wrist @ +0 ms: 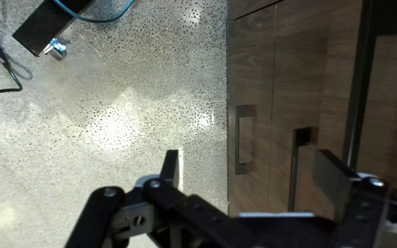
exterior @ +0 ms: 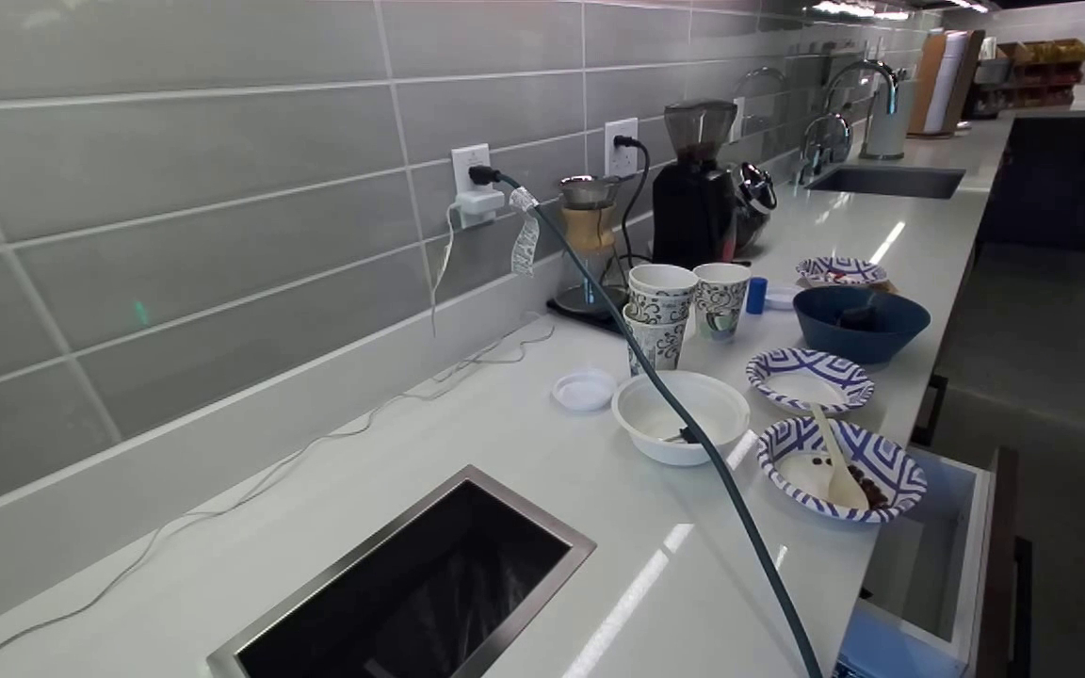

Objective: Open the top drawer

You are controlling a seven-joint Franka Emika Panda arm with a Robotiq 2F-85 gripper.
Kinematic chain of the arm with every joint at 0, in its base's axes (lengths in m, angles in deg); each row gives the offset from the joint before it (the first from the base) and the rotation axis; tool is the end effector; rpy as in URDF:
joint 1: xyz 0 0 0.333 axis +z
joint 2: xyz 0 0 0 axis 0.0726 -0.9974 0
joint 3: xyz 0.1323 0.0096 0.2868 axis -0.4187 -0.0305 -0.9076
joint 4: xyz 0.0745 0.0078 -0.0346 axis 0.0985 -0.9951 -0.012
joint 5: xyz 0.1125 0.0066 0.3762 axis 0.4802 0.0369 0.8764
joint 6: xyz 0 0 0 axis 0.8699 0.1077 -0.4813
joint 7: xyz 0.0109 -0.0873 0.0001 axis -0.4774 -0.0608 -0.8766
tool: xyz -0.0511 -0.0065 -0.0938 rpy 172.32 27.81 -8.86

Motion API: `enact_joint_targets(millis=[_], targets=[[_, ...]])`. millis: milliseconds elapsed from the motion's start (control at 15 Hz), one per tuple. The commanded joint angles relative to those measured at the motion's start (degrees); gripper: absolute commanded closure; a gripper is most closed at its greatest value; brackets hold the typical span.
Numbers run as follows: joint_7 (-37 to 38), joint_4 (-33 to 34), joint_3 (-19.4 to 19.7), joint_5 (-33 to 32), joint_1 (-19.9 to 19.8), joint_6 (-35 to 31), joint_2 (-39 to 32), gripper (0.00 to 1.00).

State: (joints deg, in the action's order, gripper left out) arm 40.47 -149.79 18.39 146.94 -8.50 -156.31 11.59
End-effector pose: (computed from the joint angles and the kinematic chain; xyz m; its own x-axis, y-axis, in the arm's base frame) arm 0.3317 -0.1751 0.1483 0.7617 -0.6442 -0.0694 -0.6385 -0.7280 -0.2496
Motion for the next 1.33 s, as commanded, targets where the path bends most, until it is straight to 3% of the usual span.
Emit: enact_joint_targets(millis=[0,267,400,600,800,1000,1067,1133,1267], targets=[[7.3,-4.8,2.6,-15.4,5.9,3.8,8.6,0.0],[19.9,-4.0,3.4,-33.4,14.7,1.3,8.9,0.0],[26.6,-3.3,5.7,-42.5,20.3,0.4,8.1,0.0],[33.9,-1.0,12.5,-56.1,29.7,1.1,7.6,0.0],[38.9,1.9,23.2,-69.7,40.1,2.5,8.2,0.0],[40.3,3.7,30.8,-83.0,46.2,2.7,12.5,0.0],[40.6,3.1,31.4,-87.2,46.3,1.5,15.1,0.0],[39.9,4.2,18.3,-81.6,33.7,1.2,9.8,0.0],[39.9,4.4,12.6,-82.0,28.0,1.3,10.7,0.0]])
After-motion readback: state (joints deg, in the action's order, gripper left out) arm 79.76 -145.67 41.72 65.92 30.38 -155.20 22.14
